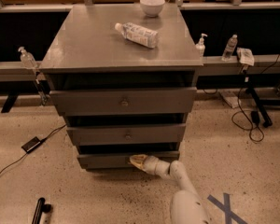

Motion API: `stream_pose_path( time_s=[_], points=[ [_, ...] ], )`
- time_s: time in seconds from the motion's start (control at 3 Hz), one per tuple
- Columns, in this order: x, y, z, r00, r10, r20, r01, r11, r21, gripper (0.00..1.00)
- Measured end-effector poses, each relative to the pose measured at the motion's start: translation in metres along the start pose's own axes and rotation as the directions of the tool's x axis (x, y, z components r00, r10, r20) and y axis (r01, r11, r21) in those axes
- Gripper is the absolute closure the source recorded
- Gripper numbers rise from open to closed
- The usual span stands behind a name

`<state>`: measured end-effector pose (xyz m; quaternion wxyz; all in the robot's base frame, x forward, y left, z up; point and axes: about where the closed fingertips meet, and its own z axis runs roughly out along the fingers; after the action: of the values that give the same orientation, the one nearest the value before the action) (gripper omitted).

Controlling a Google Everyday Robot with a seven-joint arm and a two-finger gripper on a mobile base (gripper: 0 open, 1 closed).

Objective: Close bottom drawer

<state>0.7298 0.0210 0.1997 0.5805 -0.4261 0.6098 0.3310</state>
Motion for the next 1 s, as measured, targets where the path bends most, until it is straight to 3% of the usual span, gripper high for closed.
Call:
stream_pose_path(
  time_s=[1.0],
  points=[
    [-0.022,-0.018,0.028,1.0,-0.014,0.003,0.014,0.9993,-0.035,1.0]
  ],
)
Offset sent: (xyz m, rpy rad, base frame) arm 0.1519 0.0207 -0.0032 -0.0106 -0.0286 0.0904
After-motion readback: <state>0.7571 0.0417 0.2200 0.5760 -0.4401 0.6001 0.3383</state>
